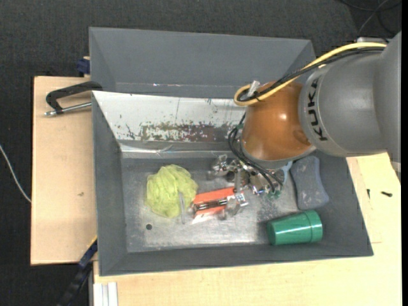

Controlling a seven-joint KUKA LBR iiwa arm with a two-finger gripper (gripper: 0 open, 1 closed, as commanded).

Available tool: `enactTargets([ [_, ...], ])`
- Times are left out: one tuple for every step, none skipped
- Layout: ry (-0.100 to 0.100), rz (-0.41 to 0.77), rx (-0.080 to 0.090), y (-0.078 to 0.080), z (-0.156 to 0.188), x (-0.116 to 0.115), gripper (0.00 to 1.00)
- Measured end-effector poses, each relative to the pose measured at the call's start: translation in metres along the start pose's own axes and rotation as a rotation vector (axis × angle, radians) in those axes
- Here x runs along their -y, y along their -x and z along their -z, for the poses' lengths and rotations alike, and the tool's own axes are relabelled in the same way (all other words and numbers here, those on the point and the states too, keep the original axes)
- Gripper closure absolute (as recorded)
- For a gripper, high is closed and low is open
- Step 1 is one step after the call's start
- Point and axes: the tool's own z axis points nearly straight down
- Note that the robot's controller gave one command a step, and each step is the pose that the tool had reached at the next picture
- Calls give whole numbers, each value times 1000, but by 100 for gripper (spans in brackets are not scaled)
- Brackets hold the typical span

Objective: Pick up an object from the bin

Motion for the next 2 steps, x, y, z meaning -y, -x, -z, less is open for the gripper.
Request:
enactTargets([
  [2, -53, 1, 3, -12, 0, 100],
  [2, -53, 1, 3, -12, 0, 100],
])
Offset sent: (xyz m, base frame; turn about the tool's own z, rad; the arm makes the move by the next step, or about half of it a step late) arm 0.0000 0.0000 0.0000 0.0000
